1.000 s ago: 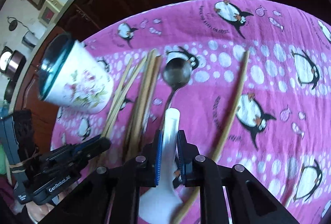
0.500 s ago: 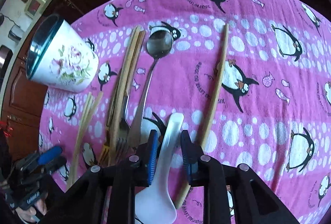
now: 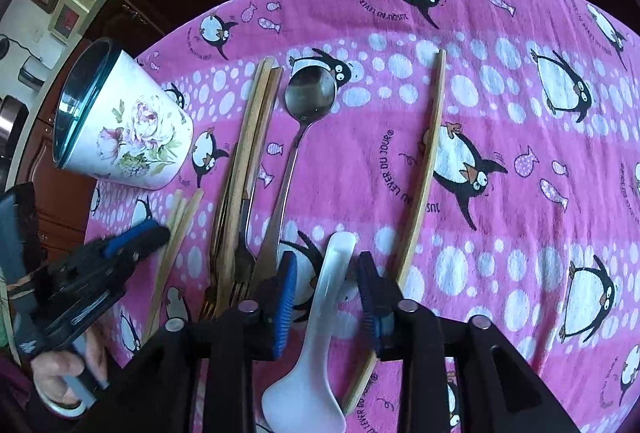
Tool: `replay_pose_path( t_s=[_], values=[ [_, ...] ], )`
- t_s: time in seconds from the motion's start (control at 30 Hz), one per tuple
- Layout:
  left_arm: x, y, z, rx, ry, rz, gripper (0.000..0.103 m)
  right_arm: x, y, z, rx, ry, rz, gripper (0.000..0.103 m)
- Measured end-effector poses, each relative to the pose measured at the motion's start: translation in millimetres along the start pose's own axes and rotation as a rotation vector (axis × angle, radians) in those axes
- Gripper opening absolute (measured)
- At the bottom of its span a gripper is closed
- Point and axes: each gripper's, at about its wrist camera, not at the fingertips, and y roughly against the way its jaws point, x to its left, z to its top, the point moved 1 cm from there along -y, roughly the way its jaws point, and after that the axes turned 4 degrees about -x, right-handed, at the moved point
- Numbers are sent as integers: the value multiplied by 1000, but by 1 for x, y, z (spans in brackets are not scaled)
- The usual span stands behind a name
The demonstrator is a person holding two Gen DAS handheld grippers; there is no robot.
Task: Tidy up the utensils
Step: 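Lift the white spoon with the right tool while the left tool lifts the chopstick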
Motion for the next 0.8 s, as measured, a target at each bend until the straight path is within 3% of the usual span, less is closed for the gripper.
replay_pose_path(
  t_s=[0.03,0.13,0.43,0.53,0.6,0.67,0.7,0.77,0.8],
  values=[
    [-1,-3,0,7,-12,33,23,0,-1,1,-1,-2,2,30],
    [9,-3,0,11,36,5,23,1,0,1,-4,0,5,30],
    [8,-7,-3,16,-22,12,23,0,3,0,-3,-10,15,30],
    [12,-15,7,23,28,-7,22,5,4,-1,-2,13,11,30],
    [10,-15,7,30,8,-8,19,7,2,-1,1,22,0,30],
    [3,-13,4,23,-53,5,6,8,-4,-1,12,30,-22,30],
    [1,-14,5,24,-60,-1,6,8,-8,-1,16,32,-25,30],
    [8,-7,5,11,-14,-28,6,12,-10,0,-3,59,-38,26],
    [12,-2,5,-1,10,-41,6,14,-10,1,-3,75,-42,16]
  ],
)
